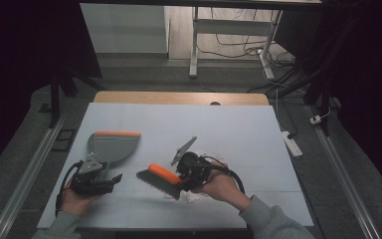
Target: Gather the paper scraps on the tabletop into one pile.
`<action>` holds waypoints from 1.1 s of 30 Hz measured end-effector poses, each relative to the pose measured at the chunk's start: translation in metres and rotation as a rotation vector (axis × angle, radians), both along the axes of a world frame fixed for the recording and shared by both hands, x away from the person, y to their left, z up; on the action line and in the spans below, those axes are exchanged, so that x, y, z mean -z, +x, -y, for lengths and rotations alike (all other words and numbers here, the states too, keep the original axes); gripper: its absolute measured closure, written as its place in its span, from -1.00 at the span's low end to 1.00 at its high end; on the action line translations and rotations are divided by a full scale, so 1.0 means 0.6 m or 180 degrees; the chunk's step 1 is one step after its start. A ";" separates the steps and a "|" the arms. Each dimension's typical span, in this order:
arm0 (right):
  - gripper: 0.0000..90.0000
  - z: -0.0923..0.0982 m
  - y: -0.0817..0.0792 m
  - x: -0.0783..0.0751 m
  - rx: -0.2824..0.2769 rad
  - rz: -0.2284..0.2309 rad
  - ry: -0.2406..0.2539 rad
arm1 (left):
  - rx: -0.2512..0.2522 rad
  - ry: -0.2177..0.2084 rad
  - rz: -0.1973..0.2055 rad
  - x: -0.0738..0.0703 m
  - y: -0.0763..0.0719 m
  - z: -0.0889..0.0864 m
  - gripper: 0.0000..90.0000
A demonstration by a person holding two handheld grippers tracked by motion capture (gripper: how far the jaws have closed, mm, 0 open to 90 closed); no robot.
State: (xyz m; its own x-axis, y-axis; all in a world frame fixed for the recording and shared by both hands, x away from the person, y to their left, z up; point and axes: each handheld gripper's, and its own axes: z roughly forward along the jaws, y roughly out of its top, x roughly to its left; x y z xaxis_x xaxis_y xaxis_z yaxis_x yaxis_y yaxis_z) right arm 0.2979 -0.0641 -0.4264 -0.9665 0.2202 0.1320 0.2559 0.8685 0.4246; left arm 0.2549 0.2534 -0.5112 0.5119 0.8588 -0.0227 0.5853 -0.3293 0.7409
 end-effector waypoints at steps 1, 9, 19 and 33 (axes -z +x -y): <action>0.56 -0.004 -0.007 0.006 -0.0098 -0.0011 -0.0073 | 0.0003 -0.0001 -0.0003 0.000 0.000 0.000 -0.38; 0.56 -0.028 0.003 0.050 -0.0080 0.0084 -0.0496 | 0.0008 0.0012 -0.0008 0.000 0.000 0.000 -0.38; 0.56 0.040 0.088 0.036 0.0643 0.0237 -0.0553 | 0.0001 0.0008 -0.0018 0.002 0.001 -0.001 -0.38; 0.56 0.052 0.067 -0.030 0.0588 0.0192 0.0110 | 0.0003 0.0021 -0.0021 0.002 0.001 0.001 -0.38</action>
State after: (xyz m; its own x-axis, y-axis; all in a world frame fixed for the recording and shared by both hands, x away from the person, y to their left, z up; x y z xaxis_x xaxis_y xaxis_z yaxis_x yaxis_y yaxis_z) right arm 0.3384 -0.0951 -0.4083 -0.9165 0.3908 0.0856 0.3827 0.7938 0.4726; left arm 0.2556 0.2529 -0.5124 0.5124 0.8585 -0.0204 0.5898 -0.3346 0.7350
